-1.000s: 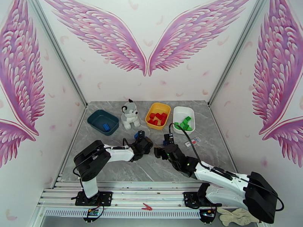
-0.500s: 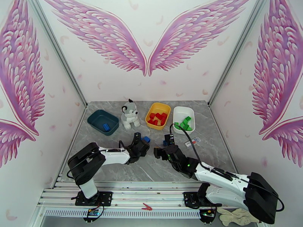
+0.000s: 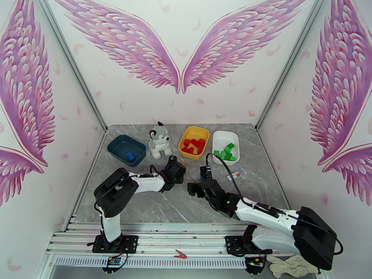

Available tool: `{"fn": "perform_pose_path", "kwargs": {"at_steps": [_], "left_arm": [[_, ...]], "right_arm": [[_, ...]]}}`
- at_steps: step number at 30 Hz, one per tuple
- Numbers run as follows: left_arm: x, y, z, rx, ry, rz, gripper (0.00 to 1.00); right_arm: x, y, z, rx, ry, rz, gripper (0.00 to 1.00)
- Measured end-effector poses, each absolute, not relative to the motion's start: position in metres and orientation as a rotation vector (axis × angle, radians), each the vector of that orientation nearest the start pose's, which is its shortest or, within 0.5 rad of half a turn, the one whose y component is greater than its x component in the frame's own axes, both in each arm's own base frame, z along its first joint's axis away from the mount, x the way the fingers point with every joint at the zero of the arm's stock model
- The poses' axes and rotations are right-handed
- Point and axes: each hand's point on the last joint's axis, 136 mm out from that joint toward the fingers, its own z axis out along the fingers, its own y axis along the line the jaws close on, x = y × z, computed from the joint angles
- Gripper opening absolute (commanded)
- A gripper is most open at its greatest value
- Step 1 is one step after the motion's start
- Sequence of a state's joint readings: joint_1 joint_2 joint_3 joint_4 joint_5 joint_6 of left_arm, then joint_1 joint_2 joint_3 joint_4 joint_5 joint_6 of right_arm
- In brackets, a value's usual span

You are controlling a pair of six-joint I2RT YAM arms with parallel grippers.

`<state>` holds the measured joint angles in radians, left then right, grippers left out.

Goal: Sort the legos into containers by color

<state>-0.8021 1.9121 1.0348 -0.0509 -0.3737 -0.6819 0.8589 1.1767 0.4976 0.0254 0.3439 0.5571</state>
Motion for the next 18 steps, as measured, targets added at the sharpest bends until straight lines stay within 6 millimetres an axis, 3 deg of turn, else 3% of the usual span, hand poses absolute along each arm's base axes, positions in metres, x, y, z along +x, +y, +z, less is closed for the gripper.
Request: {"fn": "perform_pose_path", "kwargs": {"at_steps": [8,18], "left_arm": [[0.3618,-0.2825,0.0237,0.014,2.424,-0.2,0.32],[0.3529,-0.2762,0.0263,0.03,2.424,-0.2,0.26]], "right_arm": [[0.2623,0.2153,0.1058,-0.145,2.208,0.415,0.94],[0.2628,0.216,0.0977,-0.151,2.227,0.4,0.94]]}}
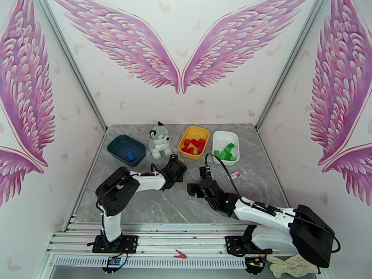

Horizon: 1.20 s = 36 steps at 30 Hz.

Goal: Sort the legos into containers by color

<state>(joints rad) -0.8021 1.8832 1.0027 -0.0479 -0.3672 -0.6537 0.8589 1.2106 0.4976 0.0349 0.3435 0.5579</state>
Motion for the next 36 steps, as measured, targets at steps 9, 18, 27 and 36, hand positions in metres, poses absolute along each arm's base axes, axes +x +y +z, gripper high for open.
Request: {"fn": "perform_pose_path", "kwargs": {"at_steps": [9,18,27,36], "left_arm": [[0.32,-0.24,0.08,-0.002,2.332,-0.256,0.3],[0.352,-0.126,0.137,-0.321,2.183,-0.19,0.32],[0.404,-0.019,0.148,-0.594,2.138,-0.069,0.36],[0.439,-0.011,0.144,-0.592,2.166,-0.075,0.72]], "right_arm": [[0.26,0.231,0.096,-0.191,2.236,0.488,0.89],[0.257,0.287,0.075,-0.328,2.321,0.633,0.84],[0.256,0.317,0.08,-0.388,2.315,0.706,0.84],[0.257,0.311,0.084,-0.385,2.311,0.668,0.86]]}}
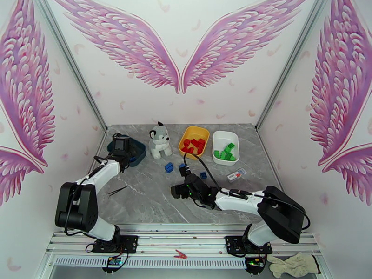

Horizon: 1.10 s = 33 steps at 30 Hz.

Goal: Sort the legos into containers by color

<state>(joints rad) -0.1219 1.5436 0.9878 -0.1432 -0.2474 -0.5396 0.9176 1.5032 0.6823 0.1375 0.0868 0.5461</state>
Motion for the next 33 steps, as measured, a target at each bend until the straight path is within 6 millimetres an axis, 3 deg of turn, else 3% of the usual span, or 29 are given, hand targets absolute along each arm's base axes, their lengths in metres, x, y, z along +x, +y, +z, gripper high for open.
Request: {"fn": "perform_pose_path", "kwargs": {"at_steps": [4,9,17,25,29,33], "left_arm": [[0.431,-0.029,0.152,-0.537,2.16,-0.098,0.75],[0.401,-0.065,0.159,-0.423,2.152,-0.145,0.78],[0.357,-0.121,0.125,-0.205,2.218,-0.213,0.83],[0.349,-0.162,0.101,-0.04,2.252,-0.26,0.78],[0.332,-0.197,0.084,0.08,2.296,-0.282,0.79],[0.324,-0.234,0.085,0.184,2.296,-0.3,0.81]], "right_arm": [[0.261,0.304,0.094,-0.362,2.283,0.63,0.88],[0.267,0.287,0.109,-0.317,2.233,0.575,0.91],[0.286,0.251,0.116,-0.212,2.202,0.501,0.91],[0.301,0.235,0.114,-0.169,2.202,0.479,0.9],[0.306,0.229,0.108,-0.15,2.216,0.484,0.91],[0.303,0.222,0.097,-0.141,2.241,0.479,0.91]]}}
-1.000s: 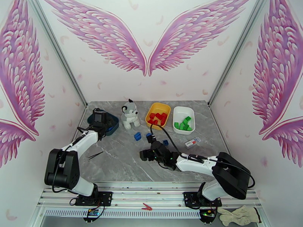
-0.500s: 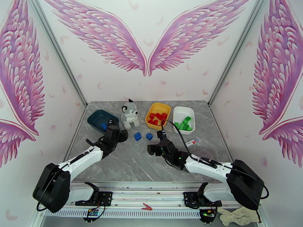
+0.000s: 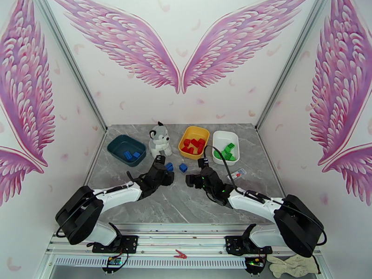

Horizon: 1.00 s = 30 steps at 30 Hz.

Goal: Sort the legos into containers by color

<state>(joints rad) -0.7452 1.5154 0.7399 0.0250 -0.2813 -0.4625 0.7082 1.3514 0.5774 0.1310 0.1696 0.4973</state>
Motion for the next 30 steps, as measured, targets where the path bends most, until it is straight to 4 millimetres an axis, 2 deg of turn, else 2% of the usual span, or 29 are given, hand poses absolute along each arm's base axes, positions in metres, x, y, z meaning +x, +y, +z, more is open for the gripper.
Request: {"fn": "perform_pose_path", "kwargs": {"at_steps": [3,6,12,15,23,26,30], "left_arm": [[0.331,-0.261,0.096,0.239,2.274,-0.309,0.84],[0.347,-0.278,0.105,0.268,2.246,-0.3,0.87],[0.376,-0.303,0.094,0.356,2.26,-0.231,0.87],[0.386,-0.309,0.08,0.403,2.286,-0.195,0.87],[0.403,-0.31,0.051,0.458,2.349,-0.187,0.84],[0.408,-0.316,0.05,0.479,2.347,-0.23,0.82],[0.403,-0.325,0.044,0.523,2.357,-0.29,0.79]], "right_arm": [[0.299,0.218,0.09,-0.143,2.26,0.483,0.92],[0.294,0.214,0.088,-0.141,2.262,0.491,0.93],[0.289,0.206,0.099,-0.128,2.229,0.515,0.94],[0.287,0.203,0.105,-0.12,2.208,0.525,0.94],[0.276,0.193,0.12,-0.107,2.166,0.55,0.97],[0.273,0.19,0.123,-0.105,2.156,0.555,0.98],[0.272,0.189,0.125,-0.102,2.153,0.556,0.99]]}}
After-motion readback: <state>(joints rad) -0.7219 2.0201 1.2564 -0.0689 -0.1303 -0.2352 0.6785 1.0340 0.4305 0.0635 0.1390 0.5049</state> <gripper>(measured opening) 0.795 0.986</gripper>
